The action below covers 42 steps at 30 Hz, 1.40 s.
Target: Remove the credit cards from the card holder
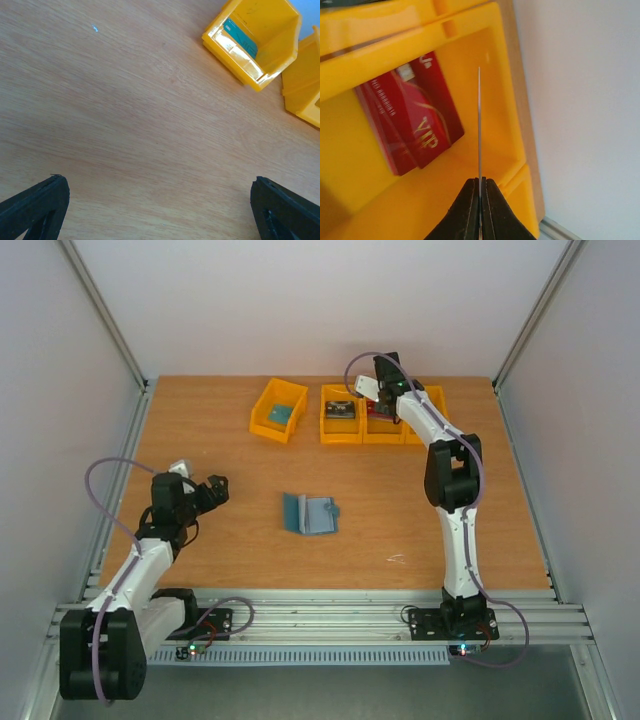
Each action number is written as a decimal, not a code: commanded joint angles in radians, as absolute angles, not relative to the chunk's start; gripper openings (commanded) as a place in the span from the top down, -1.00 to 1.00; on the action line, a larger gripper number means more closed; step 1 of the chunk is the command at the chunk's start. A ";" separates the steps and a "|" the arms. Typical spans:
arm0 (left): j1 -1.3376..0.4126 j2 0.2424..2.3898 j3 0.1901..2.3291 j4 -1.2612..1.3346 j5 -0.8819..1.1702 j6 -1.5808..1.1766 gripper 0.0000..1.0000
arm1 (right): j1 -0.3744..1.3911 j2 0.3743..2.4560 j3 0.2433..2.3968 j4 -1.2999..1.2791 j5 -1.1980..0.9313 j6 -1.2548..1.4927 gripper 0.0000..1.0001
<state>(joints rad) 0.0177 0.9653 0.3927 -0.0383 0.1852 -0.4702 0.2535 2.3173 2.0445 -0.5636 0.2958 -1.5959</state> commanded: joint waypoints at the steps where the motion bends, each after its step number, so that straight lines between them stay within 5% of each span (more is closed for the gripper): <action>1: 0.026 0.990 0.419 0.040 0.171 -0.458 -0.99 | 0.253 2.385 2.095 -0.488 0.336 -1.678 0.98; 17: 0.030 1.026 0.425 0.036 0.135 -0.461 -0.99 | 0.256 2.438 2.046 -0.367 0.343 -1.774 0.95; 25: 0.029 1.028 0.428 0.032 0.135 -0.460 -0.99 | 0.255 2.453 2.051 -0.380 0.316 -1.737 0.74; 32: 0.030 1.023 0.426 0.032 0.136 -0.459 -0.99 | 0.254 2.437 2.049 -0.408 0.332 -1.750 0.34; 37: 0.029 1.015 0.422 0.034 0.139 -0.459 -0.99 | 0.255 2.413 2.065 -0.460 0.325 -1.743 -0.29; 42: 0.029 0.997 0.414 0.043 0.154 -0.451 -0.99 | 0.255 2.386 2.069 -0.463 0.329 -1.742 -0.50</action>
<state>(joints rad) 0.0231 1.0187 0.3962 -0.0170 0.1493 -0.4633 0.2523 2.4393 2.0430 -0.4412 0.3214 -1.7447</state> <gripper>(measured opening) 0.994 0.728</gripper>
